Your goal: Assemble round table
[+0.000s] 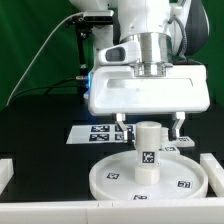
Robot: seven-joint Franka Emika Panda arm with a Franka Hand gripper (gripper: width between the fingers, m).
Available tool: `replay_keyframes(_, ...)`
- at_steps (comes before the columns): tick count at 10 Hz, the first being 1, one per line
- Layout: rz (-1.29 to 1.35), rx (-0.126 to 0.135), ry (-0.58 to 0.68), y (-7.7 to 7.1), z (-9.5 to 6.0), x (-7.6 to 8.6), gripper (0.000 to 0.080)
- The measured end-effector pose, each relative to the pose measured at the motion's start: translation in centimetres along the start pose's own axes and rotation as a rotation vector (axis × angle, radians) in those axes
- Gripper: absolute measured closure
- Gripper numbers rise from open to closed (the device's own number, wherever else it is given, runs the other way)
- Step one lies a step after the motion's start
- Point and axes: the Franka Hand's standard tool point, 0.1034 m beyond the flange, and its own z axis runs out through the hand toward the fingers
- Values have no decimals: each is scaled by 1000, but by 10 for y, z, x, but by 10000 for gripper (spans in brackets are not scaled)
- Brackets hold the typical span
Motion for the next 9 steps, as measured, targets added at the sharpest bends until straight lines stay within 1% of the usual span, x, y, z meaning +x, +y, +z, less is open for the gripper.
replay_keyframes(1,12,12,-23,-1,-5,6,152)
replay_keyframes(2,32,40,-122,-9,-3,4,151)
replay_keyframes(3,32,52,-175,-9,-1,5,151)
replay_keyframes(5,34,58,-244,1,4,2,151)
replay_keyframes(6,31,51,-221,4,5,3,151)
replay_keyframes(8,26,48,-216,8,6,2,151)
replay_keyframes(9,37,48,-217,8,6,2,162)
